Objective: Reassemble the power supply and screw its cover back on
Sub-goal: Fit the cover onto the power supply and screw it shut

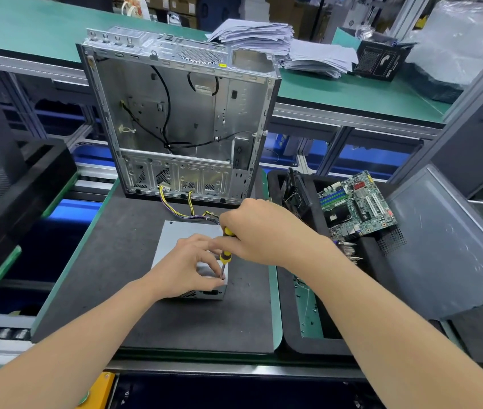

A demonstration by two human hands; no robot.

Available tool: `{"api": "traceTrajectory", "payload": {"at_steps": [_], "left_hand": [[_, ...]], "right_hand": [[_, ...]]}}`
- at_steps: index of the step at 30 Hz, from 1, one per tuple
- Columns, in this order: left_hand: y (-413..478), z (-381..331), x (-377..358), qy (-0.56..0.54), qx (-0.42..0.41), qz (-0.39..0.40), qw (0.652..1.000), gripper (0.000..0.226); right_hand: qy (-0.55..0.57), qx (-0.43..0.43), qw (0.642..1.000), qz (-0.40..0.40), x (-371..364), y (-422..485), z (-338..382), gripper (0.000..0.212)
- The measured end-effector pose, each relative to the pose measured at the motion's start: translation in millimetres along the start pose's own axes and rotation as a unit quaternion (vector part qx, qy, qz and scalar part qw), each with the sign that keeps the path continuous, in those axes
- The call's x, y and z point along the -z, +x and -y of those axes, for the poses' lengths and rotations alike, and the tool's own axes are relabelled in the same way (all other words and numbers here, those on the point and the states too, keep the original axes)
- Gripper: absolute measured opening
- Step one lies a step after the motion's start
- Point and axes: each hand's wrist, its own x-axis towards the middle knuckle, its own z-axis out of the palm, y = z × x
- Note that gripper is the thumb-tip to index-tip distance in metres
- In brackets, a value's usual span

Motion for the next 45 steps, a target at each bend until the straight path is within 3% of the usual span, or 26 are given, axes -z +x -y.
{"api": "traceTrajectory", "payload": {"at_steps": [4,7,9,11,13,14,16,18,23,29,31,34,35,38,42,45], "left_hand": [[0,2,-1,0.007,-0.017,-0.007,1.000,0.011],[2,3,-1,0.008,-0.025,-0.015,1.000,0.013],[2,3,-2,0.012,-0.022,-0.009,1.000,0.012],[2,3,-2,0.003,-0.016,-0.006,1.000,0.012],[1,1,-1,-0.008,-0.007,-0.004,1.000,0.011],[1,1,-1,-0.005,-0.006,-0.002,1.000,0.010],[1,2,-1,0.011,-0.007,0.002,1.000,0.010],[1,3,-2,0.019,-0.008,-0.002,1.000,0.010],[2,6,-4,0.020,-0.023,-0.005,1.000,0.013],[1,10,-4,0.016,-0.017,-0.015,1.000,0.014],[2,8,-4,0.013,-0.013,-0.009,1.000,0.014],[2,6,-3,0.001,-0.014,-0.001,1.000,0.013],[2,6,-2,0.003,-0.017,0.001,1.000,0.012],[2,6,-2,0.016,-0.017,0.002,1.000,0.011],[1,5,-1,0.002,0.012,-0.002,1.000,0.013],[2,4,-1,0.008,0.001,-0.009,1.000,0.012]], "right_hand": [[-0.010,-0.108,0.993,-0.054,-6,3,6,0.076],[-0.008,-0.175,0.981,-0.080,-11,7,8,0.080],[-0.009,-0.162,0.984,-0.074,-11,5,4,0.079],[0.005,-0.074,0.996,-0.038,-7,0,-2,0.064],[0.041,0.047,0.998,0.014,4,-6,-6,0.020],[0.046,0.083,0.995,0.041,8,-8,-8,0.014],[0.042,0.083,0.993,0.071,10,-7,-10,0.019],[0.028,0.043,0.998,0.048,9,-4,-7,0.012],[0.002,-0.070,0.997,-0.011,1,2,-5,0.066],[0.014,-0.186,0.980,-0.065,-9,4,4,0.082],[0.016,-0.124,0.990,-0.059,-8,-1,-1,0.074],[0.088,0.047,0.995,0.025,3,-7,-9,0.021],[0.089,0.077,0.992,0.055,6,-7,-11,0.016],[0.070,0.054,0.994,0.060,6,-5,-8,0.012],[0.045,-0.015,0.999,-0.009,-1,0,2,0.051],[0.032,-0.054,0.997,-0.047,-6,6,9,0.065]]}}
